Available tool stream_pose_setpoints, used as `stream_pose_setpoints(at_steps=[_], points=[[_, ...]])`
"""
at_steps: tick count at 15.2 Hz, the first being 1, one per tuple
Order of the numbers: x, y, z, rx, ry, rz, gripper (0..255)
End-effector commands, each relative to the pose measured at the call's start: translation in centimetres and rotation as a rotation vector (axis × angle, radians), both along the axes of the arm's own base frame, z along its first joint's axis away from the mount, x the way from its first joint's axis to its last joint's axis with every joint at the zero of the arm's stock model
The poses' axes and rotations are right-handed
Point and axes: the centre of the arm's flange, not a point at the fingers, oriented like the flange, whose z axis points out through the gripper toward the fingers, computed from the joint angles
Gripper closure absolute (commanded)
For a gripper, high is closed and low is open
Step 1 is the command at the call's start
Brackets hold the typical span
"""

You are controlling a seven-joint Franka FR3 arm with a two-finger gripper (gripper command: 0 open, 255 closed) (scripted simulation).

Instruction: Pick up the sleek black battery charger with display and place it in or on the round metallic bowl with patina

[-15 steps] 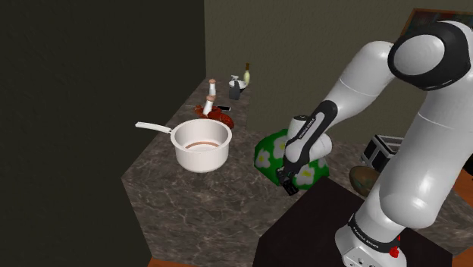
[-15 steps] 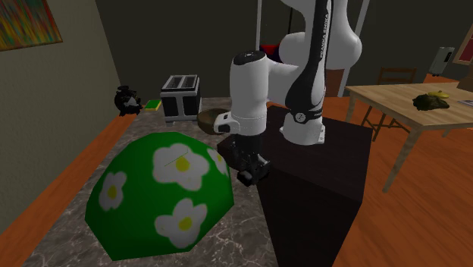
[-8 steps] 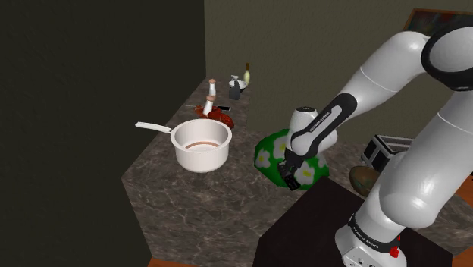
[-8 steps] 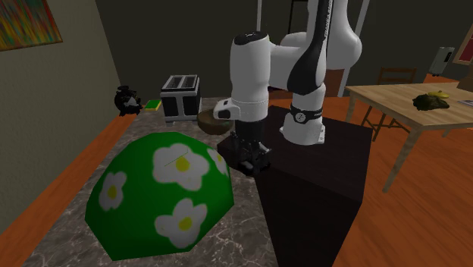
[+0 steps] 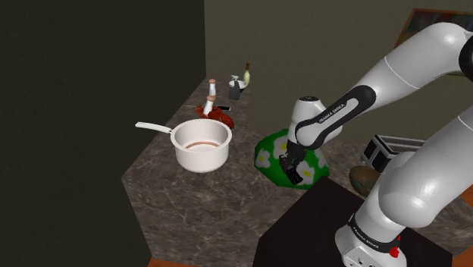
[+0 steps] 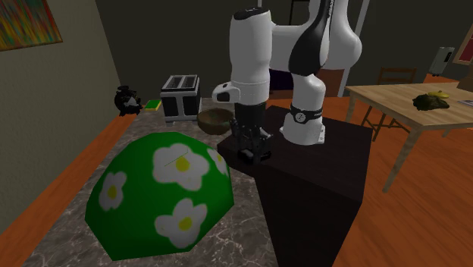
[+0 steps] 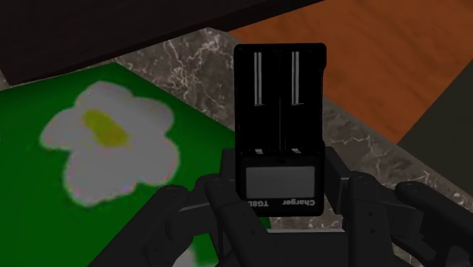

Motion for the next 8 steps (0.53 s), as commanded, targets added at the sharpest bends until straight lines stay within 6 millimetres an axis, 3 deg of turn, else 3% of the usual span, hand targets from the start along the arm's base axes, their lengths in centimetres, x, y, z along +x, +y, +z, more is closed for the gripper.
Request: stream_pose_setpoints(at_steps=[1,8], points=[[0.0,0.0,0.9,0.000,0.001,0.000,255],[-5.3,-7.6,1.1,0.000,0.001,0.000,255]])
